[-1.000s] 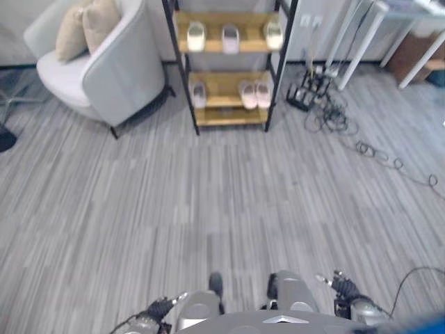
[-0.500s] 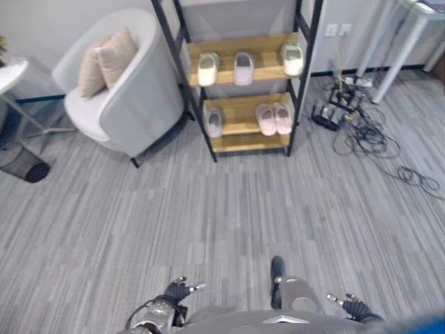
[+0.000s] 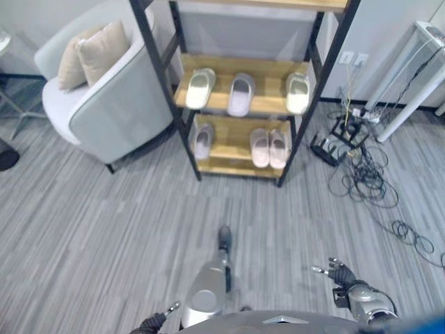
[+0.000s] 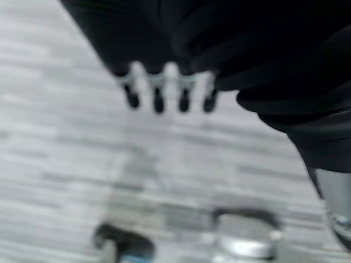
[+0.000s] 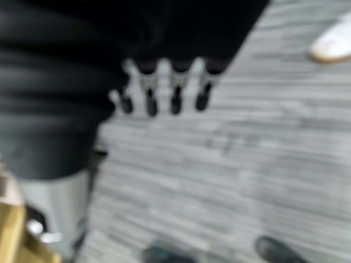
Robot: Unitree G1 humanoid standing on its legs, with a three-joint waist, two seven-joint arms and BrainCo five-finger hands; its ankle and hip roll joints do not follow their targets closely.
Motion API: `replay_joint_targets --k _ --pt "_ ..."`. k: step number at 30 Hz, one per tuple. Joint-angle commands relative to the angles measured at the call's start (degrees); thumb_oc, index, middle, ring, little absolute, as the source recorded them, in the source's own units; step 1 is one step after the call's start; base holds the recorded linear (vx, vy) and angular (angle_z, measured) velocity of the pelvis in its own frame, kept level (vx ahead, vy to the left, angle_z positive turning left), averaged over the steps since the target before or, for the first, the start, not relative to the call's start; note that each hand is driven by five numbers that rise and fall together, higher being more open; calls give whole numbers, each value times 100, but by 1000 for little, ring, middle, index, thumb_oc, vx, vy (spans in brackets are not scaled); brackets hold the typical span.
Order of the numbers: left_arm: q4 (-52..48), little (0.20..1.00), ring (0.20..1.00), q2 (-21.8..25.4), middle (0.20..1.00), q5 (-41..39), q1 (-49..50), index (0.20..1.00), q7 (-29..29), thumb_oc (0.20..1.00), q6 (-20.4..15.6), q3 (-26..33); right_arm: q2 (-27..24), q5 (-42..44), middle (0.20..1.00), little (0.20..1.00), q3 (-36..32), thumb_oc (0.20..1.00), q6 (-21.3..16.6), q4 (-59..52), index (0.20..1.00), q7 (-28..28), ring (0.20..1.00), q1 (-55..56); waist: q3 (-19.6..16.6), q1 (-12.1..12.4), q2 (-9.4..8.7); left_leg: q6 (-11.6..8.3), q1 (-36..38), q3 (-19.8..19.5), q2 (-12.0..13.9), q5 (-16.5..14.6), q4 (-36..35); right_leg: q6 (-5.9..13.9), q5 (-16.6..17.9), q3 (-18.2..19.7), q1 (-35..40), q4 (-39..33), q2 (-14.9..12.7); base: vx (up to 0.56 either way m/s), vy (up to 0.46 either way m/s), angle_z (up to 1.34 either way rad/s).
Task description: Arrange the slippers neatly on the shoe rack.
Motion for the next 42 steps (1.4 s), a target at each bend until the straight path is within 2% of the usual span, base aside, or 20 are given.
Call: replay_joint_targets --k 1,2,4,5,8,9,10,14,17,19,22,23,25,26,30,31,34,35,36,42 --pt "-76 1000 1000 249 1000 85 64 1000 77 1000 62 -43 -19 -145 1000 1000 -134 1000 -47 -477 1000 74 1000 339 -112 -26 -322 -557 34 -353 282 111 218 615 807 -279 -506 1055 -1047 376 255 -14" --pt "-85 1000 1000 288 1000 25 91 1000 83 1000 68 30 39 -149 1000 1000 -170 1000 -31 -475 1000 75 1000 411 -93 -69 -383 -344 229 -363 80 -178 376 825 1682 -236 -743 1929 -1365 470 321 -22" --pt "-119 1000 1000 309 1000 -6 68 1000 98 1000 75 40 65 -130 1000 1000 -175 1000 -5 -476 1000 87 1000 414 -58 -108 -328 -250 346 -424 49 -280 413 812 1977 -157 -950 2459 -1412 315 208 13" --pt "-171 1000 1000 373 1000 -21 39 1000 113 1000 83 -14 98 -133 1000 1000 -169 1000 6 -487 1000 83 1000 428 11 -192 -168 -140 653 -525 51 -454 347 706 1969 -153 -1351 3080 -1418 204 110 75" --pt "-266 1000 1000 414 1000 -93 -26 1000 154 1000 68 -35 154 -137 1000 1000 -115 1000 20 -508 1000 57 1000 464 119 -362 -86 -142 999 -724 13 -530 209 548 1470 -168 -1835 3074 -1359 282 49 77" --pt "-333 1000 1000 447 1000 -155 -119 1000 184 1000 19 -90 206 -85 1000 1000 -48 1000 1 -500 1000 68 1000 492 195 -521 -55 -211 1210 -931 -27 -531 81 421 997 -144 -1968 2446 -1138 247 -56 84" --pt "-333 1000 1000 445 1000 -155 -120 1000 184 1000 19 -89 205 -85 1000 1000 -48 1000 1 -499 1000 68 1000 490 185 -529 -45 -215 1199 -941 -17 -523 77 417 1014 -157 -1967 2421 -1126 249 -108 67" --pt "-519 1000 1000 300 1000 -1287 -237 1000 89 1000 -141 186 224 -81 1000 1000 108 1000 -61 -564 1000 19 1000 600 127 -683 -136 -385 1317 -1304 -174 -751 106 360 908 449 -1818 226 -772 193 -170 99" --pt "-463 1000 1000 183 1000 -1583 -208 1000 93 1000 -140 300 90 -76 1000 1000 153 1000 -93 -729 1000 64 1000 584 188 -688 -130 -551 788 -1171 -134 -867 995 194 846 347 -1680 123 -793 58 -44 42" --pt "-390 1000 1000 136 1000 -1559 -201 1000 121 1000 -125 318 39 -34 1000 1000 153 1000 -119 -812 1000 43 1000 559 160 -685 -116 -608 702 -1027 102 -788 863 154 770 302 -1580 42 -805 30 65 32" --pt "-277 1000 1000 53 1000 -1623 -147 1000 125 1000 -113 344 -18 -203 1000 1000 276 1000 -155 -898 1000 26 1000 498 36 -613 -97 -795 732 -1322 565 -378 272 166 673 273 -1434 -41 -837 135 138 15" --pt "-278 1000 1000 52 1000 -1623 -144 1000 125 1000 -113 344 -19 -203 1000 1000 277 1000 -155 -900 1000 26 1000 501 43 -618 -98 -798 751 -1327 565 -369 252 164 667 268 -1423 -39 -838 115 177 -8" --pt "-328 1000 1000 22 1000 -1825 -192 1000 187 1000 -183 356 -81 -280 1000 1000 304 1000 -159 -1163 1000 -14 1000 461 27 -585 -102 -934 655 -1407 989 56 -137 204 566 201 -1230 -99 -946 160 297 -4" --pt "-312 1000 1000 2 1000 -1809 -180 1000 179 1000 -178 372 -95 -302 1000 1000 289 1000 -158 -1189 1000 4 1000 461 -33 -596 -72 -955 812 -1346 1065 21 -350 228 546 175 -1213 -103 -958 112 223 1" --pt "-268 1000 1000 -24 1000 -1556 -161 1000 194 1000 -173 280 -153 -311 1000 1000 174 1000 -152 -1284 1000 11 1000 460 -171 -640 -49 -1012 939 -1296 1018 -26 -404 343 592 180 -1120 -105 -1119 133 254 -2" --pt "-260 1000 1000 56 1000 -1316 -131 1000 150 1000 -136 250 -138 -192 1000 1000 60 1000 -150 -1543 1000 38 1000 497 -246 -649 -113 -949 1017 -1224 835 -230 -286 476 718 268 -1091 -132 -1334 191 380 -8" --pt "-285 1000 1000 197 1000 -1240 -97 1000 130 1000 -126 302 -148 -74 1000 1000 27 1000 -160 -1861 1000 78 1000 424 -219 -618 -163 -853 1065 -999 749 -374 -231 585 853 295 -1272 -5 -1455 30 216 -19" --pt "-295 1000 1000 246 1000 -1261 -83 1000 140 1000 -122 349 -166 -33 1000 1000 24 1000 -157 -2132 1000 105 1000 410 -172 -590 -166 -832 1097 -870 758 -397 -226 611 930 236 -1410 158 -1488 -164 174 -77" --pt "-257 1000 1000 372 1000 -1215 -45 1000 107 1000 -88 485 -253 -95 1000 1000 87 1000 -198 -3193 1000 184 1000 545 -56 -595 -163 -806 1117 -640 773 -402 -235 683 1044 -140 -1615 375 -1592 -147 152 -95" --pt "-233 1000 1000 249 1000 -1280 117 1000 22 1000 -86 729 -244 21 1000 1000 -283 1000 -351 -4792 1000 352 1000 1373 -249 -782 -181 -767 1321 -501 660 -432 -403 685 1081 -13 -1362 -29 -1589 27 56 -33"
